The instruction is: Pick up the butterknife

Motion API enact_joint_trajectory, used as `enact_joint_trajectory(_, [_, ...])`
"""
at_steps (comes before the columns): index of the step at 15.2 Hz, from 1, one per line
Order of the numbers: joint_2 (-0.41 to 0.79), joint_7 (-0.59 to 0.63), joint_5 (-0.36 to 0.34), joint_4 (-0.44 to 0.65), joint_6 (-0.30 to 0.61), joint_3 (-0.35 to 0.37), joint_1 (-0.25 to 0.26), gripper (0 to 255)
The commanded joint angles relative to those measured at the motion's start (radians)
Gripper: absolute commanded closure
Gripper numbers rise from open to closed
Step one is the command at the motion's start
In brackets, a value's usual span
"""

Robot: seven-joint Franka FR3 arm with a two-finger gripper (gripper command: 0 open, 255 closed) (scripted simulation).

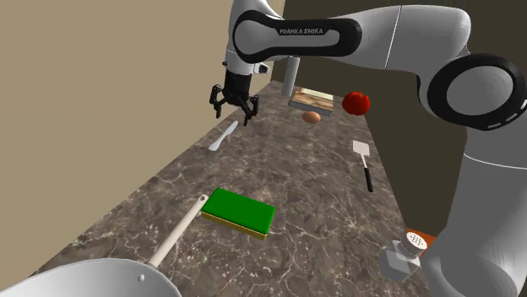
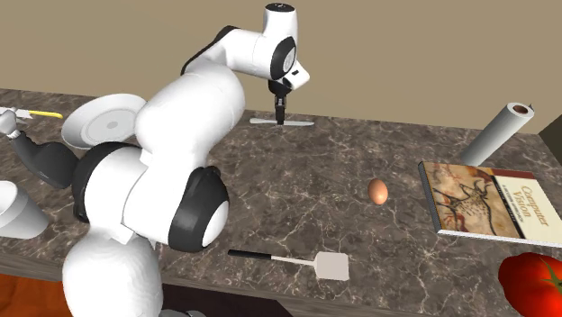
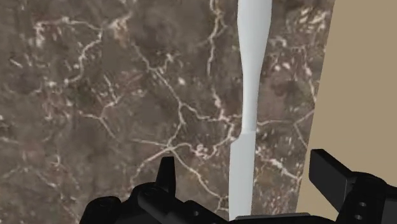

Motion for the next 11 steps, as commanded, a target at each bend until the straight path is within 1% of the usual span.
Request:
enact_joint_trajectory(1, [0.061,0.037,-0.009,0.080,-0.020,-0.009,0.012,0])
enact_joint_trajectory(8, [0.063,0.039,-0.011,-0.019,0.081,-0.013,0.005,0])
enact_joint_trajectory(10, [0.063,0.039,-0.011,-0.019,0.081,-0.013,0.005,0])
enact_joint_trajectory(11, [0.061,0.039,-0.010,-0.021,0.081,-0.012,0.005,255])
